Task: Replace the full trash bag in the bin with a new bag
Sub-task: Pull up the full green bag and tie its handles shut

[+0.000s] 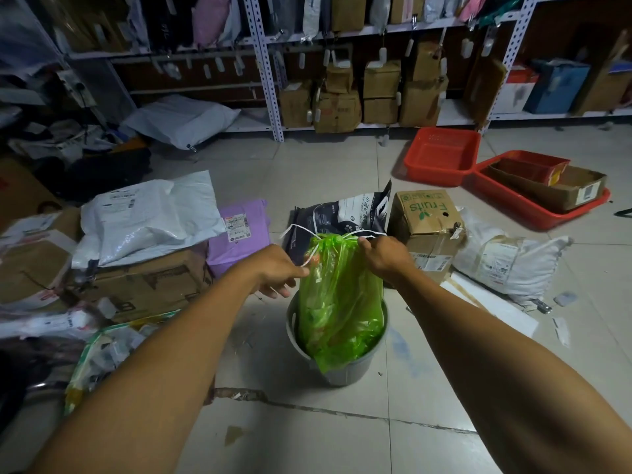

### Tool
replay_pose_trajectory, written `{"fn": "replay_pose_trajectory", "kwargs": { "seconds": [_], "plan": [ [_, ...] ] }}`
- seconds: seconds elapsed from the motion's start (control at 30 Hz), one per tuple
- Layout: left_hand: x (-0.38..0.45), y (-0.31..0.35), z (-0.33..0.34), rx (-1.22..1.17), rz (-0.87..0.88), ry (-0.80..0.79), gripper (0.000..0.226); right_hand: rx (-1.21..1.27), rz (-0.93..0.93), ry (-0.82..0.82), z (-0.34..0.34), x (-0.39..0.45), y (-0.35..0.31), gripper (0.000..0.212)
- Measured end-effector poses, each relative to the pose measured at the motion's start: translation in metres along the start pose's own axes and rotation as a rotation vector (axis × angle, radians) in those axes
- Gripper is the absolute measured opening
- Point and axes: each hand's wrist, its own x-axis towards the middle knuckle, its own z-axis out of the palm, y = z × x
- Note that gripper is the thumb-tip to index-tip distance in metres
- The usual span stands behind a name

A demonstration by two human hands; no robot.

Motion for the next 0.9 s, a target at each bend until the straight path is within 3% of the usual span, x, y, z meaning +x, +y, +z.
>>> {"fn": "replay_pose_trajectory", "kwargs": {
  "seconds": [0.1, 0.2, 0.3, 0.4, 0.5, 0.57, 0.7, 0.9],
  "plan": [
    [0.006, -0.009, -0.007, -0.315, 0.096, 0.105, 0.007, -0.016, 0.011, -0.004, 0.002, 0.005, -0.003, 0.057],
    [0.011, -0.004, -0.008, -0.655, 0.074, 0.229, 0.012, -0.003, -0.013, -0.046, 0.003, 0.011, -0.006, 0.047],
    [0.012, 0.005, -0.007, -1.001, -0.015, 0.169, 0.011, 0.035, -0.019, -0.044, 0.005, 0.015, -0.005, 0.050],
    [0.014, 0.012, -0.004, -1.239, 0.065, 0.190, 0.013, 0.056, 0.024, -0.020, 0.007, 0.015, -0.002, 0.054],
    [0.020, 0.008, 0.004, -1.123, 0.190, 0.324, 0.038, 0.067, 0.037, 0.015, 0.013, 0.019, 0.001, 0.057],
    [0.019, 0.007, 0.012, -0.965, 0.225, 0.364, 0.030, 0.068, 0.016, 0.023, 0.015, 0.021, 0.001, 0.056],
    [0.020, 0.008, 0.026, -0.624, 0.238, 0.344, 0.017, 0.085, -0.042, 0.053, 0.014, 0.021, -0.010, 0.035],
    [0.028, 0.018, 0.035, -0.519, 0.168, 0.359, 0.005, 0.283, -0.033, -0.030, 0.021, 0.025, -0.019, 0.038]
  ]
}}
